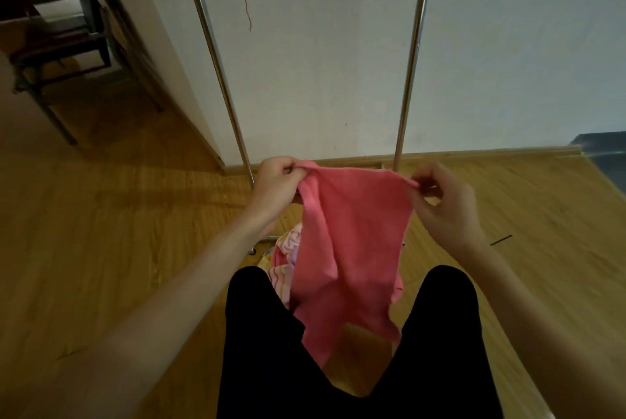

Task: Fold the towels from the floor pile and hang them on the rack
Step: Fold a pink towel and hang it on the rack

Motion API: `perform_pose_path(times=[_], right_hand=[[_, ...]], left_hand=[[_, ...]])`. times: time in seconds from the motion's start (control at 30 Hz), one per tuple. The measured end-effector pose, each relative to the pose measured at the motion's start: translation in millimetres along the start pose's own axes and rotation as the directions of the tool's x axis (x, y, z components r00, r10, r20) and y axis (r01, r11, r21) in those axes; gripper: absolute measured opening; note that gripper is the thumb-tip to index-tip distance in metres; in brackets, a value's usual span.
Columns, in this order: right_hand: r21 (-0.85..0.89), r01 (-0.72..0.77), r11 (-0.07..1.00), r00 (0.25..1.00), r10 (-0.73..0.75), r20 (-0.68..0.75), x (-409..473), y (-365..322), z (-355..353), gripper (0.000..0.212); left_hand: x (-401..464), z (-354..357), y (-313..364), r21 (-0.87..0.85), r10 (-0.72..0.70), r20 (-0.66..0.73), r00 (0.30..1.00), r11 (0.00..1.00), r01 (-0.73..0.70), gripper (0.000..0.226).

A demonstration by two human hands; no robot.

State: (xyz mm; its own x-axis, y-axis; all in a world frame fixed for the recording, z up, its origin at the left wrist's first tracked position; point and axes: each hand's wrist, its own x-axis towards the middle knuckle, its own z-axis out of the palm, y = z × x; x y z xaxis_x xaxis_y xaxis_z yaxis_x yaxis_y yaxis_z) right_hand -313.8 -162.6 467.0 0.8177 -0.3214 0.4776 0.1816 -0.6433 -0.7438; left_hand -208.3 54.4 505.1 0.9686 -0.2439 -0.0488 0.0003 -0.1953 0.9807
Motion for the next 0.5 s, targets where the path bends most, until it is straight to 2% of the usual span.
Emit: perform_pose_path(times=[0.1, 0.17, 0.23, 0.33, 0.4, 0.5], right_hand=[[-0.138, 0.088, 0.987, 0.994, -0.095, -0.049, -14, -5, -1, 0.017], [-0.162, 0.148, 0.976, 0.988, -0.154, -0.026, -20, -9, 0, 0.023], [-0.182, 0.275, 0.944, 0.961, -0.269, 0.059, -25, -13, 2, 0.021], [-0.260, 0.516, 0.816, 0.854, -0.468, 0.227, -33, -21, 8, 0.013], [-0.239, 0.564, 0.790, 0.818, -0.496, 0.291, -38, -30, 15, 0.018], [-0.211, 0.554, 0.806, 0.814, -0.470, 0.342, -42, -43, 27, 0.033]], left_hand=[[-7, 1, 8, 0.018, 0.024, -0.019, 1.000, 1.000, -0.024, 0.019], [-10, 3, 13, -0.011, 0.003, -0.054, 0.999, 1.000, -0.004, 0.018], [-12, 3, 18, -0.055, -0.016, -0.083, 0.996, 0.998, 0.012, 0.019], [-14, 3, 24, -0.117, -0.041, -0.153, 0.987, 0.993, 0.023, 0.015], [-16, 4, 29, -0.175, -0.052, -0.187, 0.981, 0.984, 0.018, 0.018], [-20, 4, 37, -0.230, -0.029, -0.194, 0.981, 0.973, -0.017, 0.020]])
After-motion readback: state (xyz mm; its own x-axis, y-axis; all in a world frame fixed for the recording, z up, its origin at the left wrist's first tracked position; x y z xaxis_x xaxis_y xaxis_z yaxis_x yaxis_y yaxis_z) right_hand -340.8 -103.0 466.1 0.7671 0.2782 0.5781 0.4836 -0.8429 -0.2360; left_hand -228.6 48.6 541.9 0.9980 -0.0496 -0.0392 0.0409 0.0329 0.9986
